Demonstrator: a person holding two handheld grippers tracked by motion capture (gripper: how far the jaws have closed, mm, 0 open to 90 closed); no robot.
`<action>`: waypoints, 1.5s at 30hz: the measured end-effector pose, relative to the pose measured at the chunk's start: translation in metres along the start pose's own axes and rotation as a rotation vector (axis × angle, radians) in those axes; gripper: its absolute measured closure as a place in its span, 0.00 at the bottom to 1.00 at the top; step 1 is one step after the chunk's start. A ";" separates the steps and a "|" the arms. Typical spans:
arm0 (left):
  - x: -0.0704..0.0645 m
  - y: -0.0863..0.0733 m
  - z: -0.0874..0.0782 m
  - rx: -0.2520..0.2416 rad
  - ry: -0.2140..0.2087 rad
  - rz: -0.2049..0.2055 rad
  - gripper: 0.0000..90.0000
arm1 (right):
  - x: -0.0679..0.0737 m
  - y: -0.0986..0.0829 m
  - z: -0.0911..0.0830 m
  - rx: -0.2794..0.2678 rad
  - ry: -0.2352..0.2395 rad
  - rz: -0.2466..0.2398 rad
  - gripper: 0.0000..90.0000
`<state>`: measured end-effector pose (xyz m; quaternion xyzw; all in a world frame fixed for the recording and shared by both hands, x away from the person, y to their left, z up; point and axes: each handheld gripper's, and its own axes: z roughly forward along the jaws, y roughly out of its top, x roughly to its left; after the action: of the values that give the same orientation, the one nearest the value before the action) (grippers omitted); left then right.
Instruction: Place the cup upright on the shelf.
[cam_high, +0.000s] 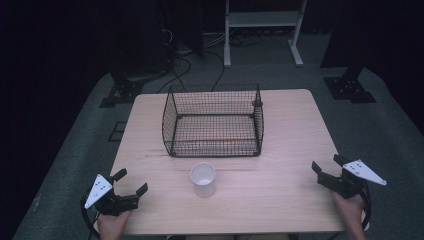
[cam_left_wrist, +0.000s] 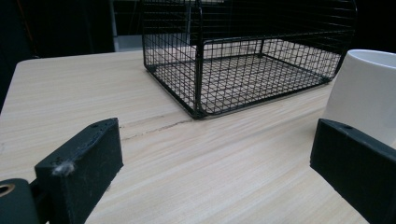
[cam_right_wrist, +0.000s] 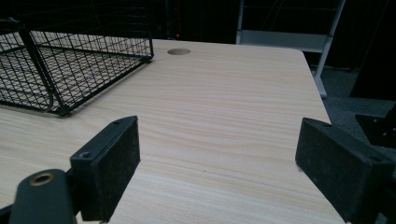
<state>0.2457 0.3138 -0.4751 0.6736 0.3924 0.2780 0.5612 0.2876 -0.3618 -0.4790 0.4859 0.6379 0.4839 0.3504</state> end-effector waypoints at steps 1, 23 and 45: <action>0.000 0.000 0.000 0.001 -0.002 -0.002 0.02 | 0.000 0.000 0.000 0.000 0.001 0.000 0.14; -0.017 0.008 0.011 0.010 -0.064 0.058 0.02 | 0.001 0.000 0.001 0.006 -0.008 -0.010 0.15; -0.047 0.015 0.031 0.049 -0.142 0.129 0.02 | 0.000 0.000 0.000 0.005 -0.011 -0.003 0.15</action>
<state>0.2491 0.2568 -0.4645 0.7290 0.3141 0.2555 0.5519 0.2880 -0.3615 -0.4790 0.4883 0.6380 0.4791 0.3535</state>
